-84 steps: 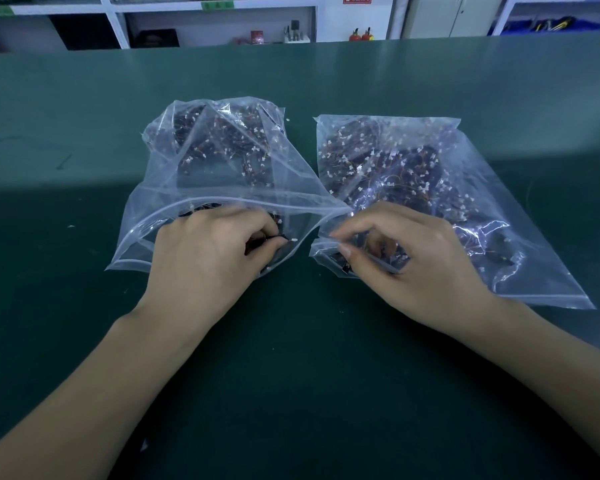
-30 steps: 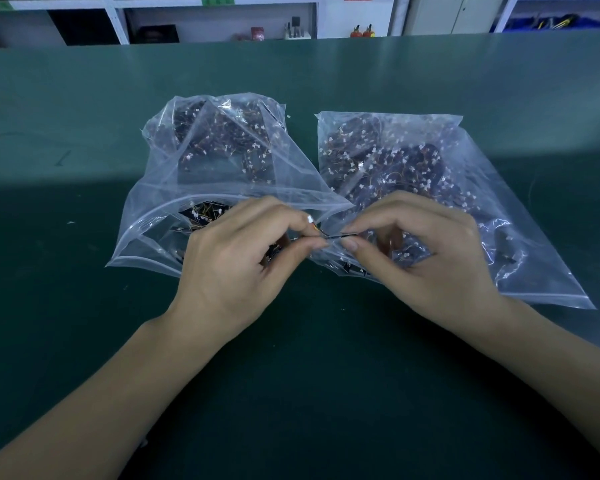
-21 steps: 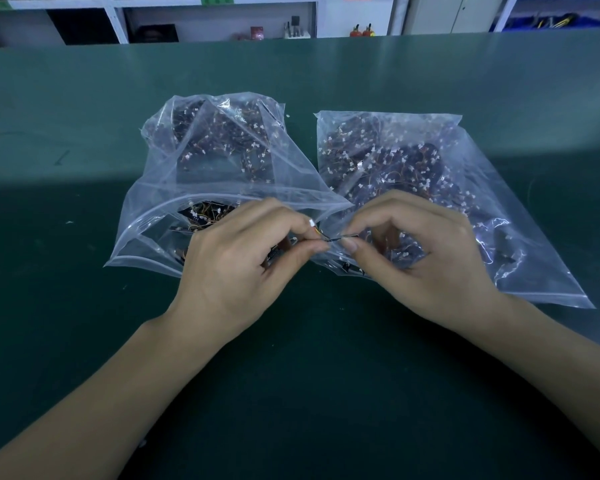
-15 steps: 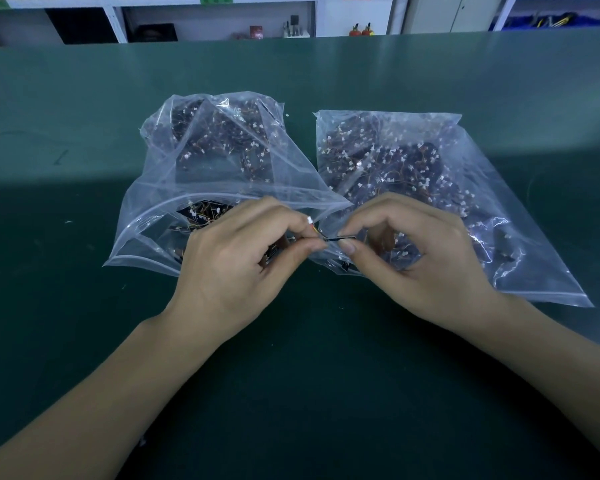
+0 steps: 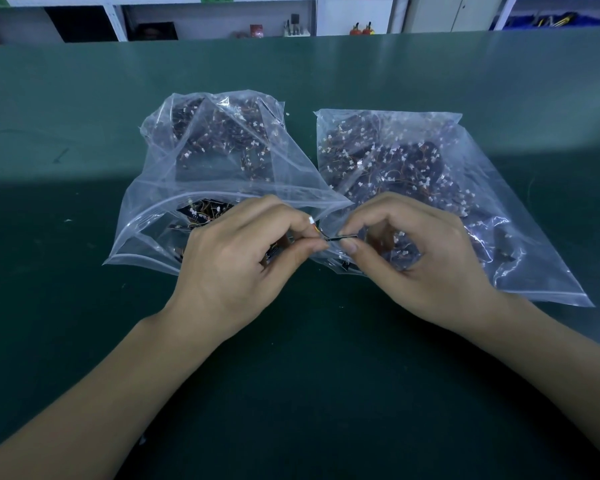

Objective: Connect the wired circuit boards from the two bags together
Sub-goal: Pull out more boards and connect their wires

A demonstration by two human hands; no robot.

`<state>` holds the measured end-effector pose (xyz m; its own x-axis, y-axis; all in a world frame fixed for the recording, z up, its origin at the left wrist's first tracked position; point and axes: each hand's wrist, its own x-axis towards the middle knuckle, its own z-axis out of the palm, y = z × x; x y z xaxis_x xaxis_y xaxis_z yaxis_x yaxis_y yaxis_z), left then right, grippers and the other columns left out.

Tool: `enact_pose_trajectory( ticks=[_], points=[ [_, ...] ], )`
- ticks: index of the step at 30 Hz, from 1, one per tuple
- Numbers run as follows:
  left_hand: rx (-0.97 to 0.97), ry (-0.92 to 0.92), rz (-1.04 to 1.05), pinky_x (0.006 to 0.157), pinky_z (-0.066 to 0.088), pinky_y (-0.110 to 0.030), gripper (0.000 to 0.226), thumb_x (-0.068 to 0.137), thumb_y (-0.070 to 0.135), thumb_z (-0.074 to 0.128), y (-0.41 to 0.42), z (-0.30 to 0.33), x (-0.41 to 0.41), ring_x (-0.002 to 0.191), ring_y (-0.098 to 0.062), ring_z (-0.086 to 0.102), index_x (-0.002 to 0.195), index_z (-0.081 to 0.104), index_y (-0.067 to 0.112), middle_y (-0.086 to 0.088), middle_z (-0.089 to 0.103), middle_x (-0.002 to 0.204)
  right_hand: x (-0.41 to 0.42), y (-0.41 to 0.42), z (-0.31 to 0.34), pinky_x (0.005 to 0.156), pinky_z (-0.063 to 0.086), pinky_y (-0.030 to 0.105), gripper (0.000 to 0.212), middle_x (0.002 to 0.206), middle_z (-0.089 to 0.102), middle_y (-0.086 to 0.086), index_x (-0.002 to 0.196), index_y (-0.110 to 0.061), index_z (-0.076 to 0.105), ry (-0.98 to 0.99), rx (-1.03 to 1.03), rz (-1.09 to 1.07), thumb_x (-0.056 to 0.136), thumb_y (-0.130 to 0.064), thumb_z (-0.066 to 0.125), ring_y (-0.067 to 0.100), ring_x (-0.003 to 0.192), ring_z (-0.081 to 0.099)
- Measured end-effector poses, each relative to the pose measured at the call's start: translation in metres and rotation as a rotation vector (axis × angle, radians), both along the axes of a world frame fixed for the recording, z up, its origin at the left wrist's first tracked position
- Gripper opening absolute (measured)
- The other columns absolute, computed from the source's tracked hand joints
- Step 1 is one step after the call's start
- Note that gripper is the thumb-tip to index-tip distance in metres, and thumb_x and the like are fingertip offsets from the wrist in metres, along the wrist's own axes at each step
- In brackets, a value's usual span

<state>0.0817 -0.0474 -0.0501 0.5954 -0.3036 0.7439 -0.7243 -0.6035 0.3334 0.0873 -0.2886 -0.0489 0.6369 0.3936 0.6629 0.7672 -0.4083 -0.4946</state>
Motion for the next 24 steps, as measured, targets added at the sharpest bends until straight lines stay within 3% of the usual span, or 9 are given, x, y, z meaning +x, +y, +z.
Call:
enact_pose_trajectory(
  ticks=[6,8,13,17,20,24],
  points=[
    [0.011,-0.005,0.005,0.061,0.052,-0.040,0.017,0.103,0.028,0.076,-0.0011,0.0002,-0.0007,0.079,-0.015,0.065,0.094,0.077,0.013,0.008,0.070,0.090,0.0014,-0.0015,0.0023,0.063,0.051,0.035,0.005,0.095,0.070,0.000,0.099,-0.004,0.073,-0.001,-0.005,-0.003,0.099,-0.008,0.076,0.019,0.068,0.063],
    [0.001,-0.010,0.023,0.062,0.053,-0.039,0.014,0.104,0.029,0.075,-0.0018,-0.0005,-0.0010,0.081,-0.011,0.066,0.097,0.076,0.017,0.011,0.071,0.092,0.0011,-0.0013,0.0019,0.064,0.052,0.033,0.007,0.098,0.069,-0.008,0.103,-0.005,0.074,-0.008,-0.004,-0.011,0.098,-0.008,0.077,0.017,0.069,0.063],
    [-0.081,0.032,0.083,0.065,0.053,-0.036,0.009,0.107,0.029,0.067,0.0029,0.0005,0.0015,0.083,-0.008,0.066,0.102,0.072,0.022,0.016,0.069,0.094,0.0010,-0.0020,-0.0010,0.073,0.057,0.037,0.045,0.113,0.069,-0.010,0.136,-0.015,0.065,0.013,-0.147,-0.079,0.093,-0.023,0.076,0.015,0.073,0.062],
    [-0.073,0.020,0.065,0.069,0.052,-0.037,0.009,0.108,0.018,0.066,0.0025,0.0021,-0.0003,0.084,-0.013,0.065,0.106,0.074,0.015,0.012,0.069,0.099,0.0011,-0.0026,0.0036,0.090,0.055,0.037,0.069,0.113,0.066,-0.018,0.144,-0.030,0.056,0.087,-0.254,-0.114,0.077,-0.023,0.071,0.014,0.082,0.063],
    [-0.072,-0.045,0.030,0.068,0.050,-0.034,0.013,0.108,0.011,0.065,-0.0004,0.0050,-0.0036,0.083,-0.015,0.065,0.107,0.077,0.008,0.005,0.070,0.102,0.0032,-0.0044,0.0038,0.081,0.057,0.040,0.060,0.103,0.066,-0.016,0.134,-0.027,0.061,0.105,-0.200,-0.129,0.077,-0.011,0.071,0.016,0.080,0.065],
    [-0.043,-0.095,-0.031,0.069,0.055,-0.037,0.013,0.106,0.011,0.069,-0.0015,0.0060,-0.0037,0.085,-0.020,0.070,0.106,0.080,0.007,-0.002,0.073,0.104,0.0066,-0.0071,0.0008,0.073,0.050,0.021,0.047,0.097,0.068,-0.013,0.125,-0.023,0.066,0.028,-0.084,-0.185,0.085,-0.002,0.076,0.014,0.076,0.065]
  ],
)
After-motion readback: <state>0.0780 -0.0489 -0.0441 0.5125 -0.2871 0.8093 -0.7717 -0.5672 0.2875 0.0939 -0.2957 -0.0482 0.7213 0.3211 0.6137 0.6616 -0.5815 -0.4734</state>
